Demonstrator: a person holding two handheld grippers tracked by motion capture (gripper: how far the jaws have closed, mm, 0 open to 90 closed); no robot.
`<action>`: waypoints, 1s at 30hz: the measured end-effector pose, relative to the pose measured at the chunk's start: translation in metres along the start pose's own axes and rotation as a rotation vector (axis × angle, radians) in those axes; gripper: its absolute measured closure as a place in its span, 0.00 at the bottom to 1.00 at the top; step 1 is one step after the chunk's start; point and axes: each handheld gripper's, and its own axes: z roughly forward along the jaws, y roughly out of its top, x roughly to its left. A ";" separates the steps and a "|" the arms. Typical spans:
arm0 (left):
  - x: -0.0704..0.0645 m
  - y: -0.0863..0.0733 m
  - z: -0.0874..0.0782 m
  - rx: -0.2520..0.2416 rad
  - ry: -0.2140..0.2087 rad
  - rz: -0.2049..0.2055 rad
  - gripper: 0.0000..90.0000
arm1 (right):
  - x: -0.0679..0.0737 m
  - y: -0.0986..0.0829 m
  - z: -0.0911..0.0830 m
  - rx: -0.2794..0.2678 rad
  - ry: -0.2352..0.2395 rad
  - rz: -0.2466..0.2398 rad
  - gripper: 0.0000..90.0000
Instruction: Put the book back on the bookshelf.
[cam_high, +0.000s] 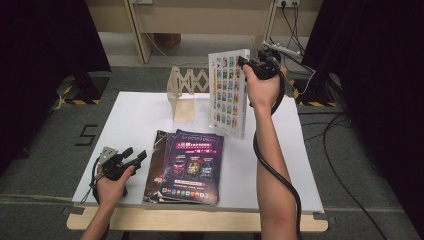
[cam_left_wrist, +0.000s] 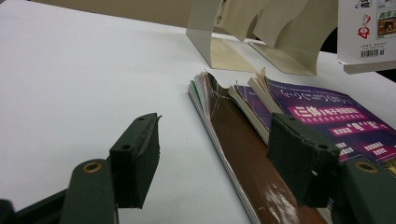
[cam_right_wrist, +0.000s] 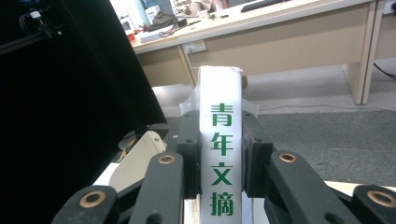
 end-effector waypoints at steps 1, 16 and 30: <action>0.000 0.000 0.000 0.003 0.001 0.002 0.37 | 0.000 0.000 0.001 0.001 0.001 -0.002 0.83; -0.001 0.000 -0.001 0.001 0.001 0.011 0.38 | -0.004 0.005 0.016 0.006 0.013 -0.014 0.83; -0.001 0.000 -0.001 0.001 0.000 0.015 0.38 | -0.010 0.002 0.022 -0.013 -0.045 -0.020 0.83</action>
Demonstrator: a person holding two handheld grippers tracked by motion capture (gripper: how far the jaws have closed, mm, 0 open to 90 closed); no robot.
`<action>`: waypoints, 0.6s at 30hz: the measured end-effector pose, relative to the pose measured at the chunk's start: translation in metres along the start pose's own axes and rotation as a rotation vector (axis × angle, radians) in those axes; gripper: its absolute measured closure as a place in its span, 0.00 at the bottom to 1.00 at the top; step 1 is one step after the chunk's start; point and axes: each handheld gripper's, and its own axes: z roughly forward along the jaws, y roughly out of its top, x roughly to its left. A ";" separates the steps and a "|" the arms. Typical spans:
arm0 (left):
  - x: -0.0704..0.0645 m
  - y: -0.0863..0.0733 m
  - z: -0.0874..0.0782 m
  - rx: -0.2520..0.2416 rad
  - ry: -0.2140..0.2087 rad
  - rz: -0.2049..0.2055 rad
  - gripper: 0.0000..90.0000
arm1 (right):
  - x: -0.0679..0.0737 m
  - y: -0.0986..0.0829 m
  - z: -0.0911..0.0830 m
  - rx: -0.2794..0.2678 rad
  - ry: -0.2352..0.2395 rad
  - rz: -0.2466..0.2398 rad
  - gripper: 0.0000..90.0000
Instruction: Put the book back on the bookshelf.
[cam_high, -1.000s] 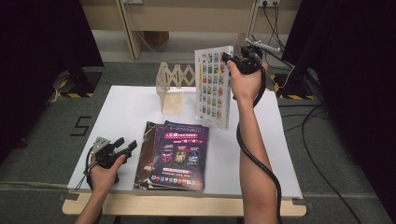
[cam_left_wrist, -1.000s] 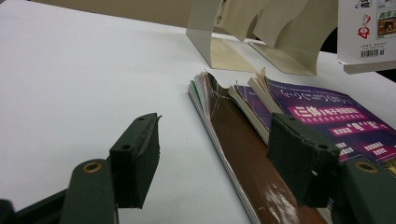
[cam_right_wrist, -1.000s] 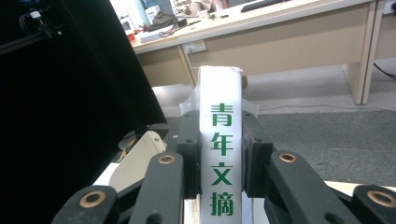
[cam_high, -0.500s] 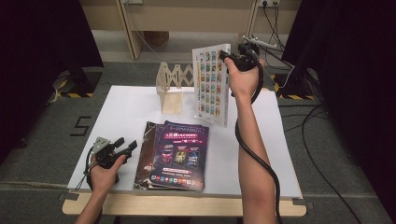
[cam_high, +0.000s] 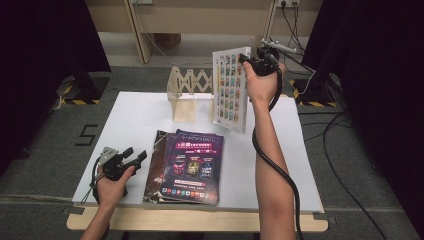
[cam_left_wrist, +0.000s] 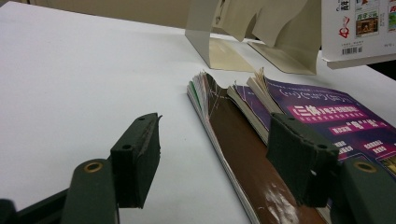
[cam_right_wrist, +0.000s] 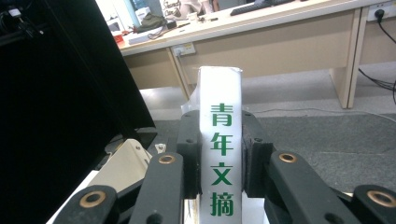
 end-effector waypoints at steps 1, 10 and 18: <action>0.000 0.000 0.000 0.000 0.000 0.000 0.38 | 0.002 0.000 0.002 0.001 -0.007 -0.009 0.83; 0.000 0.000 0.000 -0.003 -0.002 -0.002 0.38 | 0.006 0.000 0.010 -0.004 -0.030 -0.009 0.83; 0.000 0.000 0.000 -0.005 -0.003 -0.006 0.38 | 0.006 0.002 0.018 -0.001 -0.038 -0.011 0.83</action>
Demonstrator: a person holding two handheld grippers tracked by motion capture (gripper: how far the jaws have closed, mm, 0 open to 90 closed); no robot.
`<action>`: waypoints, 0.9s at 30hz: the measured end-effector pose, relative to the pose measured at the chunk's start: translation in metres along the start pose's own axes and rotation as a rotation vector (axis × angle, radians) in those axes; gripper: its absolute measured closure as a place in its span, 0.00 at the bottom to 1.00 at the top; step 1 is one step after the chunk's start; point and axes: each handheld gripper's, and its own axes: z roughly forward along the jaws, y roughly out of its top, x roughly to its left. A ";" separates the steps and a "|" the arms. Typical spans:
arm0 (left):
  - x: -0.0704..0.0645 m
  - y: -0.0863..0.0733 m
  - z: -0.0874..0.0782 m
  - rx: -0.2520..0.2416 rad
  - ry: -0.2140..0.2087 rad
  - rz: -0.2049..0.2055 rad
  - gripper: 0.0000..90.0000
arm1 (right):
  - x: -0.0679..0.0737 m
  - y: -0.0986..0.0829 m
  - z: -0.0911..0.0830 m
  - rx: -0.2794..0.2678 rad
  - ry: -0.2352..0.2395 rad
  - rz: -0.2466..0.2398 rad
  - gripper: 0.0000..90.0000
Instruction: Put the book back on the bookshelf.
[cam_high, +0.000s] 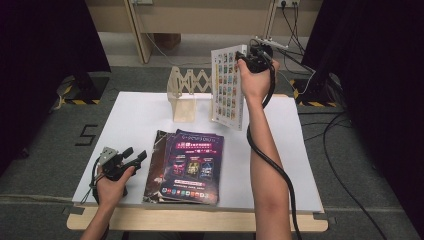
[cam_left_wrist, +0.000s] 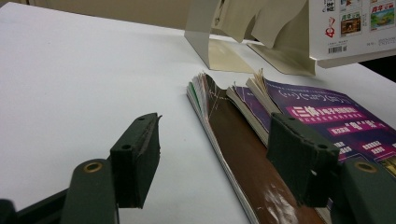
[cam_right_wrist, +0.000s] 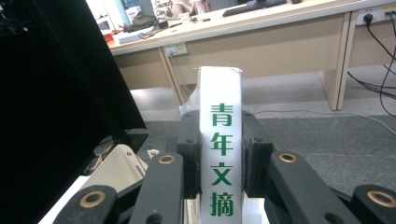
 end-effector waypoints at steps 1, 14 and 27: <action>0.000 0.000 0.000 0.000 0.000 0.000 0.38 | 0.000 0.001 0.002 -0.003 -0.003 0.007 0.82; 0.001 0.000 0.000 0.000 -0.006 -0.003 0.38 | 0.002 0.003 0.013 -0.030 -0.020 0.012 0.82; 0.001 0.000 0.000 0.001 -0.005 -0.003 0.38 | 0.000 0.002 0.021 -0.049 -0.016 0.011 0.83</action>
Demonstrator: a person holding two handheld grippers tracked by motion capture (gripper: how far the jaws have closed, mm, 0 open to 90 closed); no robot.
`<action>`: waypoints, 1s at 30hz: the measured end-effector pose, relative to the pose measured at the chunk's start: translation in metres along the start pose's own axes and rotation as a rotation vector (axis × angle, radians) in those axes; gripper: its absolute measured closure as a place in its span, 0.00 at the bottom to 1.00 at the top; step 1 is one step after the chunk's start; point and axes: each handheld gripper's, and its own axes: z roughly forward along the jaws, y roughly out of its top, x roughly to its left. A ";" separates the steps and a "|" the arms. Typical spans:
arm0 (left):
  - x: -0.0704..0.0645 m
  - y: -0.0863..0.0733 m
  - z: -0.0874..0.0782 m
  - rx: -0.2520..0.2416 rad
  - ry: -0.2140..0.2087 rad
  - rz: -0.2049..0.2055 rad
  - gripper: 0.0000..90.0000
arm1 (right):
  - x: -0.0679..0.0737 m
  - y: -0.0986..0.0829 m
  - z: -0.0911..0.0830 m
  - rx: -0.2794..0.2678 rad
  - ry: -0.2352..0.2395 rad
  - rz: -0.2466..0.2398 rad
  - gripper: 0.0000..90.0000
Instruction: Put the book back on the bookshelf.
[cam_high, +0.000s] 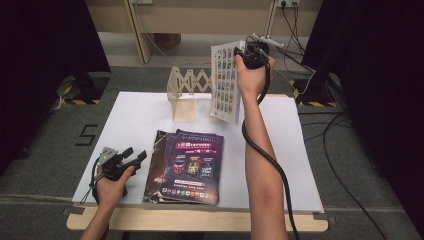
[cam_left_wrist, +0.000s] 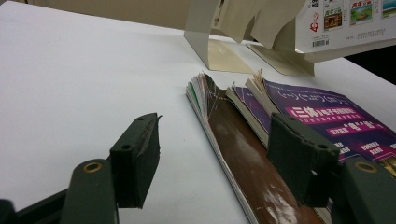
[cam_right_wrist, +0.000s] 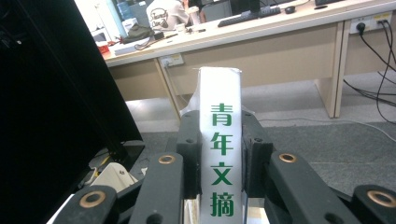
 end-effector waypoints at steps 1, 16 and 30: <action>0.000 0.000 0.000 -0.001 0.000 0.000 0.38 | 0.000 0.001 0.000 0.001 -0.003 -0.004 0.82; 0.000 0.000 0.000 0.000 0.000 0.004 0.38 | 0.013 -0.004 0.002 0.013 -0.013 -0.036 0.83; 0.000 0.000 0.001 0.003 -0.002 0.003 0.38 | 0.015 0.003 0.007 -0.006 -0.024 -0.033 0.83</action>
